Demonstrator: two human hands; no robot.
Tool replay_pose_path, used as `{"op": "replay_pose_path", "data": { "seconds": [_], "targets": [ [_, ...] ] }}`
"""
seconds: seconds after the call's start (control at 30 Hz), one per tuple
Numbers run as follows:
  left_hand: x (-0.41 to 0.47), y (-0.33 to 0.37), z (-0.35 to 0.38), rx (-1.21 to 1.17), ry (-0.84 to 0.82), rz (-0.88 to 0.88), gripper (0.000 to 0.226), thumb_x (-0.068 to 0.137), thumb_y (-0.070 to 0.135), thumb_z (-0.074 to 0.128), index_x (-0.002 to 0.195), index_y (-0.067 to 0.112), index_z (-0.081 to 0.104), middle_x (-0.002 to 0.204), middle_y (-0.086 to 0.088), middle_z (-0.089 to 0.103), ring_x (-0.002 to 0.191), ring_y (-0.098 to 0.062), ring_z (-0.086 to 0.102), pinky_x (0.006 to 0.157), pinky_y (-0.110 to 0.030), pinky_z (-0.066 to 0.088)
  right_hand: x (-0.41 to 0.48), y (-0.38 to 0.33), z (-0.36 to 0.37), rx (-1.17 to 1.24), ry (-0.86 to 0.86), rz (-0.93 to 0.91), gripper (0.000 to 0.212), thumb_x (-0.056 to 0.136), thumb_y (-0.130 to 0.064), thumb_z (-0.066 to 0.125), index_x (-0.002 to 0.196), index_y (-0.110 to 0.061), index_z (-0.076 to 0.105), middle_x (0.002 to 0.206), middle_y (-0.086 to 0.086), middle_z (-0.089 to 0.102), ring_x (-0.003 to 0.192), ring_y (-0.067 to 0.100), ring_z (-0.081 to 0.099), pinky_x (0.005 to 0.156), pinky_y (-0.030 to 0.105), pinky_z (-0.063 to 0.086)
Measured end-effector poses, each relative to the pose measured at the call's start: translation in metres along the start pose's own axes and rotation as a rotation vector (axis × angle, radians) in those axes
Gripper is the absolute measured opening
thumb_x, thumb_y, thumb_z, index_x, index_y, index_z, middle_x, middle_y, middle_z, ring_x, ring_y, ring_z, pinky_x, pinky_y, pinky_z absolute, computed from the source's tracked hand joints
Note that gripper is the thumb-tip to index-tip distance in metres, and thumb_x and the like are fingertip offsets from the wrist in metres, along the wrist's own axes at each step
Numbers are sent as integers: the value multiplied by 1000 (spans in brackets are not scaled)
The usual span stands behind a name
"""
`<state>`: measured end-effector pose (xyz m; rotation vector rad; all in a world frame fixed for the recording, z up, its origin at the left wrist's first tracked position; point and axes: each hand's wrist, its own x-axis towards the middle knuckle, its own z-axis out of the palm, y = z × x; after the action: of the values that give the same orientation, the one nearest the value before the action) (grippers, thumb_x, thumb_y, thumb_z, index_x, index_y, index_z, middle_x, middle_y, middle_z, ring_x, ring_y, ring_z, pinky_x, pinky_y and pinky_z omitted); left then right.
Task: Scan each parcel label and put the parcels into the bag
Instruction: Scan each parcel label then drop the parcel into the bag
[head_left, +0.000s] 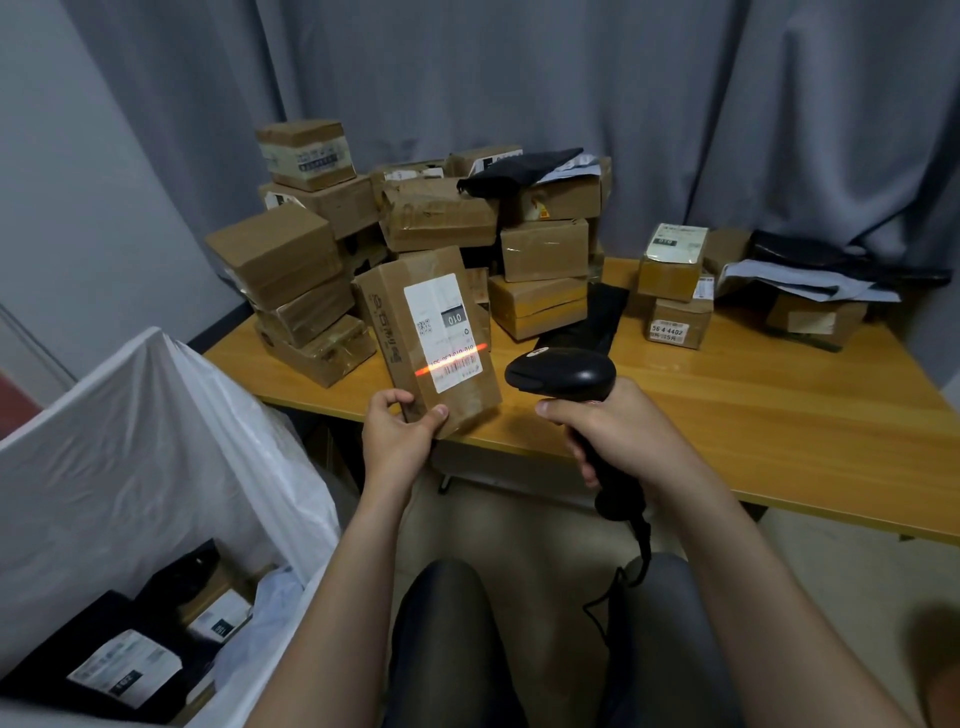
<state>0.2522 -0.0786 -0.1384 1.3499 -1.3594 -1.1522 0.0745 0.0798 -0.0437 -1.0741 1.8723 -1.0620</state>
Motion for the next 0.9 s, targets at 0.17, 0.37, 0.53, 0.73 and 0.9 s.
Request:
{"op": "replay_pose_path", "data": {
  "seconds": [0.17, 0.37, 0.53, 0.73, 0.9],
  "targets": [
    [3, 3, -1, -19, 3, -19, 41, 85, 14, 83, 111, 19, 52, 123, -10, 70, 104, -20, 69, 71, -20, 52, 2, 1, -1, -3, -12, 4, 39, 96, -37, 71, 86, 0, 73, 57, 6, 60, 50, 19, 59, 56, 33, 54],
    [3, 2, -1, -30, 6, -32, 40, 85, 15, 84, 109, 22, 52, 122, -10, 71, 102, -19, 69, 74, -24, 54, 3, 1, -1, -4, -21, 17, 36, 97, -37, 70, 78, -6, 70, 56, 5, 59, 49, 19, 59, 56, 33, 54],
    [0, 5, 0, -15, 1, -19, 41, 86, 15, 83, 114, 18, 53, 124, -8, 68, 103, -17, 66, 70, -20, 50, 3, 3, -1, 23, -28, 28, 39, 97, -36, 71, 85, 1, 72, 56, 5, 58, 50, 19, 58, 57, 34, 52],
    [-1, 6, 1, -3, -2, -20, 42, 87, 15, 82, 116, 17, 53, 126, -7, 67, 104, -16, 64, 69, -18, 48, 2, 4, -2, 56, -31, 16, 38, 97, -35, 70, 103, 2, 74, 58, 6, 58, 51, 20, 58, 56, 34, 53],
    [0, 5, 1, 7, 1, -34, 42, 86, 15, 83, 115, 16, 53, 125, -10, 69, 104, -18, 67, 69, -18, 49, 1, 4, -3, 59, -34, 17, 40, 97, -35, 70, 100, 5, 73, 58, 6, 58, 51, 20, 58, 56, 34, 52]
  ]
}}
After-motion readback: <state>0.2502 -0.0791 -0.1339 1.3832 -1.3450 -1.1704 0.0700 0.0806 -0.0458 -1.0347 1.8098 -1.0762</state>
